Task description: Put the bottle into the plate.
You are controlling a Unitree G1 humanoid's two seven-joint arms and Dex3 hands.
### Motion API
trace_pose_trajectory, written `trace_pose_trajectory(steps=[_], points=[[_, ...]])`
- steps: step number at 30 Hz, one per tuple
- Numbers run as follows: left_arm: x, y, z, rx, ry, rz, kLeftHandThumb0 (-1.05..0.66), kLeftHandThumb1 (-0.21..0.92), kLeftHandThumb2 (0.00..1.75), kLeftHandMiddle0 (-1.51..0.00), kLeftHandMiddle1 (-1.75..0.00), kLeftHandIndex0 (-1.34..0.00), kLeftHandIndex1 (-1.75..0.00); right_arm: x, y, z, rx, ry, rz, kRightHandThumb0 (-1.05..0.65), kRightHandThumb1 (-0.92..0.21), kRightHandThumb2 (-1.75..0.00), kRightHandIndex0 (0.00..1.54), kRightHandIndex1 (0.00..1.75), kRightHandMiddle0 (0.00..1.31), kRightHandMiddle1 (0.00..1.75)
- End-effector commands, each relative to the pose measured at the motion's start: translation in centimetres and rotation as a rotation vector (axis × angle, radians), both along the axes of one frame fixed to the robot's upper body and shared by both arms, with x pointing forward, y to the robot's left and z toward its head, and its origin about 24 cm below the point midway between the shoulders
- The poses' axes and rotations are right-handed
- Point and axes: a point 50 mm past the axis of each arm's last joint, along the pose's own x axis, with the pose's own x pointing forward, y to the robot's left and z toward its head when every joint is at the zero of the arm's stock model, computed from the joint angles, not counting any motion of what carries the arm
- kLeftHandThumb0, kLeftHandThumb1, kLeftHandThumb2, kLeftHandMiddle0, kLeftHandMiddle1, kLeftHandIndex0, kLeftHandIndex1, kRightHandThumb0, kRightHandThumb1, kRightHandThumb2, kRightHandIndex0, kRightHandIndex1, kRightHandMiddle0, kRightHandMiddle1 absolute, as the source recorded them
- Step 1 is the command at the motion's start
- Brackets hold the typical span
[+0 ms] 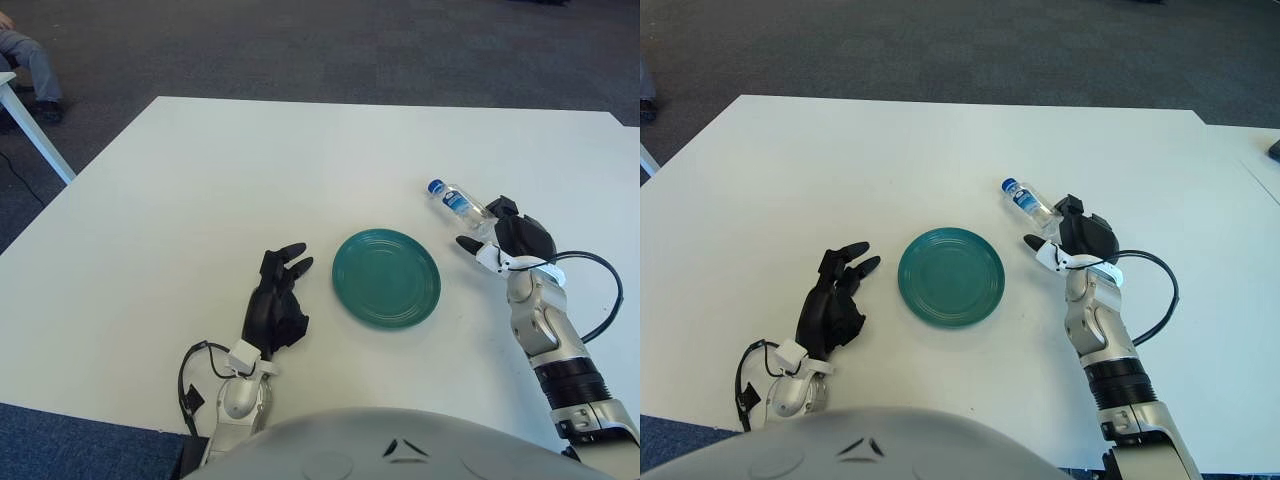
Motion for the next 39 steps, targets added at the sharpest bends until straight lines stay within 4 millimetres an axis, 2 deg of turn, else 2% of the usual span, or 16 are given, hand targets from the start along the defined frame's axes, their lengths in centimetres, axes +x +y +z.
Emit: trace_pose_trajectory(steps=[1, 3, 12, 16, 24, 39], points=[[-0.3, 0.0, -0.6, -0.01, 0.034, 0.001, -0.81, 0.92, 1.06, -0.41, -0.66, -0.13, -1.2, -0.2, 0.1, -0.3, 0.039, -0.023, -0.003, -0.71, -0.92, -0.41, 0.79, 1.71, 0.64, 1.74], [-0.3, 0.0, -0.7, -0.009, 0.033, 0.003, -0.81, 0.92, 1.06, -0.41, -0.68, -0.13, -1.2, -0.2, 0.1, -0.2, 0.045, -0.036, -0.002, -0.7, -0.92, -0.42, 0.87, 1.73, 0.7, 1.74], [-0.2, 0.0, -0.7, 0.004, 0.016, 0.005, -0.82, 0.92, 1.07, -0.41, -0.71, -0.14, -1.21, -0.3, 0.3, 0.1, 0.061, -0.095, 0.017, -0.61, -0.92, -0.44, 1.02, 1.75, 0.85, 1.75], [-0.2, 0.0, -0.7, 0.0, 0.015, 0.005, -0.81, 0.92, 1.08, -0.41, -0.71, -0.15, -1.21, -0.3, 0.4, 0.2, 0.073, -0.105, 0.024, -0.57, -0.9, -0.49, 1.04, 1.75, 0.86, 1.75], [0.0, 0.1, -0.7, 0.009, 0.012, 0.001, -0.81, 0.92, 1.08, -0.4, -0.71, -0.14, -1.2, -0.3, 0.7, 0.3, 0.081, -0.118, 0.029, -0.48, -0.79, -0.72, 1.06, 1.75, 0.87, 1.75], [0.1, 0.2, -0.9, 0.006, 0.016, 0.0, -0.79, 0.92, 1.1, -0.4, -0.72, -0.15, -1.2, -0.4, 1.2, 0.7, 0.089, -0.127, 0.027, -0.47, -0.77, -0.78, 1.1, 1.75, 0.92, 1.75]])
